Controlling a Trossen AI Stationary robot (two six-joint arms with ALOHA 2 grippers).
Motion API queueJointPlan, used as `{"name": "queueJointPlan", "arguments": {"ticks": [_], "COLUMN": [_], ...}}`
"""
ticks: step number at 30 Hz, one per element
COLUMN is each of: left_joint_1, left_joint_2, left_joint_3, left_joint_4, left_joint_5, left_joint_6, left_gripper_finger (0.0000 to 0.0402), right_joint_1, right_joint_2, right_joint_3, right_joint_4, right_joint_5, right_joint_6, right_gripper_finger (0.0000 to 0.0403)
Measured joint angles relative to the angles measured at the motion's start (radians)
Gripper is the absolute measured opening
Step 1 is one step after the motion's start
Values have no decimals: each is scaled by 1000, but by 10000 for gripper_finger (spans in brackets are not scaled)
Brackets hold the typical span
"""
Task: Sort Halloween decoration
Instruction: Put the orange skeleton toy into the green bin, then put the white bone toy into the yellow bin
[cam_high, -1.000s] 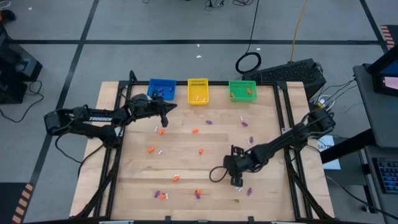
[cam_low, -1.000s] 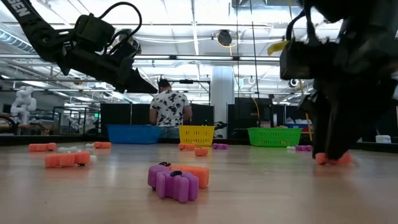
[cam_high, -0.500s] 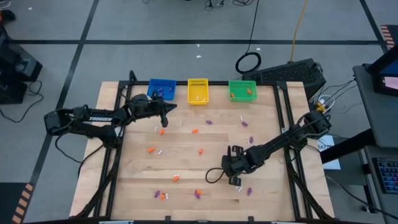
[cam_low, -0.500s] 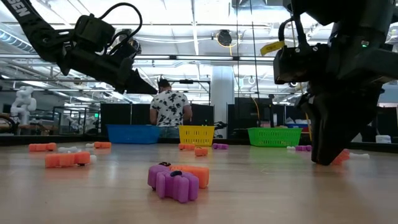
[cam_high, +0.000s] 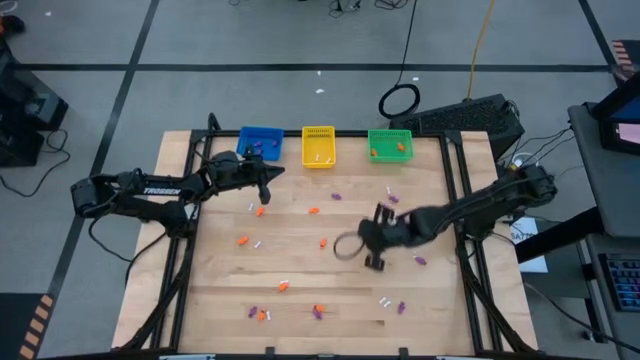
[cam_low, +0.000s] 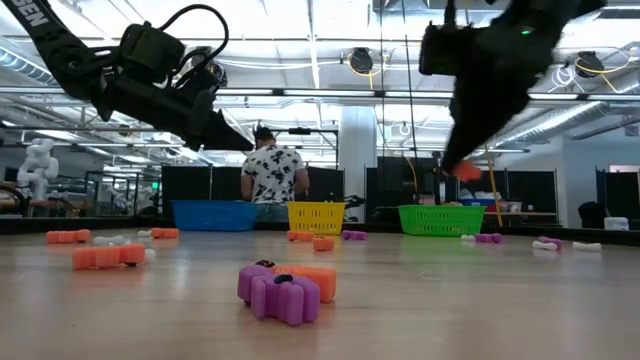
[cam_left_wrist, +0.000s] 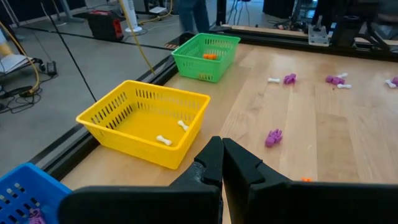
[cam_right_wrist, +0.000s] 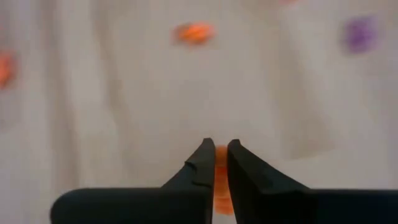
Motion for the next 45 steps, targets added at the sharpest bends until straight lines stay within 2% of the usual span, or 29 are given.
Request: {"name": "queueJointPlan", "arguments": {"ticks": [4, 8, 14, 18, 22, 28, 33, 40, 45], "left_joint_1": [0, 0, 0, 0, 0, 0, 0, 0, 0], "left_joint_2": [0, 0, 0, 0, 0, 0, 0, 0, 0], "left_joint_3": [0, 0, 0, 0, 0, 0, 0, 0, 0], "left_joint_4": [1, 2, 2, 2, 2, 1, 0, 0, 0], "left_joint_5": [0, 0, 0, 0, 0, 0, 0, 0, 0], "left_joint_6": [0, 7, 8, 8, 8, 9, 9, 9, 9], "left_gripper_finger": [6, 6, 6, 6, 6, 6, 6, 6, 6], "right_joint_1": [-154, -357, -696, -892, -1025, -1112, -1120, -1110, -1057], "right_joint_2": [-81, -128, -95, -30, 67, 185, 198, 71, -56], "right_joint_3": [0, 0, 1, 2, 2, 1, 1, 1, 2], "right_joint_4": [-64, -61, -3, 101, 183, 221, 214, 162, -24], "right_joint_5": [83, 142, 139, 25, -87, -124, -123, -120, -123], "right_joint_6": [-14, -121, -338, -446, -504, -524, -524, -420, -298], "right_gripper_finger": [17, 17, 17, 13, 12, 16, 55, 139, 150]}}
